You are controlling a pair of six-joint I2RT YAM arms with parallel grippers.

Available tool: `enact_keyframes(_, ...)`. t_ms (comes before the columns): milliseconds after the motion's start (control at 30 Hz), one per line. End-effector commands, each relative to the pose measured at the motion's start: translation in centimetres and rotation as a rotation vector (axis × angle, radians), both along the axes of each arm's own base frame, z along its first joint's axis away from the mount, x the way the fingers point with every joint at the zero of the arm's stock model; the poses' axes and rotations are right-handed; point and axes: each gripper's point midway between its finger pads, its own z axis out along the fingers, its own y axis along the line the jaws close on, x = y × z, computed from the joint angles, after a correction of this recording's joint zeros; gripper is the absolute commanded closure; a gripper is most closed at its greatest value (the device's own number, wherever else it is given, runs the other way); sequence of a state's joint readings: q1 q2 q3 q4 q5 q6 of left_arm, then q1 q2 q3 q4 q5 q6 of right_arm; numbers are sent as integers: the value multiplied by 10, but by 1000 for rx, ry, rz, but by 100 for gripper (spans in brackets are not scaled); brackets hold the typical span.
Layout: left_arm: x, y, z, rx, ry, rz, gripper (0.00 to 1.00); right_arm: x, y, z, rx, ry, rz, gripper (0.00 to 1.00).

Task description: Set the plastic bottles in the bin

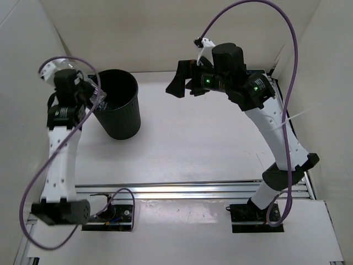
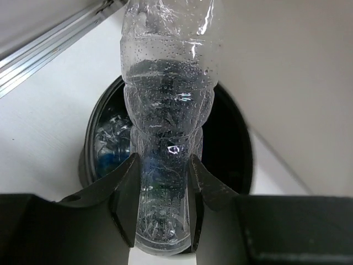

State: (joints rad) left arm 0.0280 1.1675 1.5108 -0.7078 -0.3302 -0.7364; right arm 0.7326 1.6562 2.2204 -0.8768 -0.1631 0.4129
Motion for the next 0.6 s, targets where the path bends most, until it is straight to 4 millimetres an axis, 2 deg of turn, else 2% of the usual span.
enact_keyframes(0,23,4,10,117,16,9,73,7,-12,14,-9,-52,-48,0)
enact_keyframes(33,22,0,26,117,-22,-1,69,13,-16,11,-13,-40,-74,0)
enact_keyframes(67,25,0,29,117,-27,-1,63,13,-23,12,-17,-36,-88,0)
enact_keyframes(100,25,-10,38,116,-48,-24,18,14,-28,7,-23,-9,-106,0)
enact_keyframes(133,22,-15,56,129,-85,-49,0,14,-30,4,-29,9,-120,0)
enact_keyframes(167,21,-21,62,139,-97,-77,0,14,-33,0,-44,18,-133,0)
enact_keyframes(200,11,-25,72,164,-120,-106,0,16,-39,-1,-56,26,-166,0)
enact_keyframes(233,3,-34,80,172,-143,-140,0,15,-50,-5,-93,49,-216,0)
enact_keyframes(267,-5,-36,79,181,-145,-162,0,25,-66,-11,-124,68,-316,0)
enact_keyframes(300,-29,-38,88,190,-186,-174,0,24,-72,-14,-139,83,-326,0)
enact_keyframes(333,-42,-32,75,195,-153,-150,0,20,-84,-21,-164,95,-352,0)
enact_keyframes(367,-65,-24,51,179,-122,-114,0,18,-87,-24,-171,95,-361,0)
enact_keyframes(400,-77,-18,33,142,-99,-72,0,17,-92,-28,-184,85,-370,0)
enact_keyframes(433,-87,-13,12,128,-64,-42,0,12,-99,-18,-152,50,-382,0)
enact_keyframes(467,-95,-11,-35,123,46,-30,0,10,-100,-41,-193,86,-380,0)
enact_keyframes(500,-109,-14,-43,115,37,-54,0,8,-110,-39,-178,79,-406,0)
enact_keyframes(533,-114,-18,-60,109,65,-80,0,6,-111,-47,-193,94,-406,0)
enact_keyframes(567,-117,-21,-88,105,130,-103,0,8,-113,-54,-197,116,-413,0)
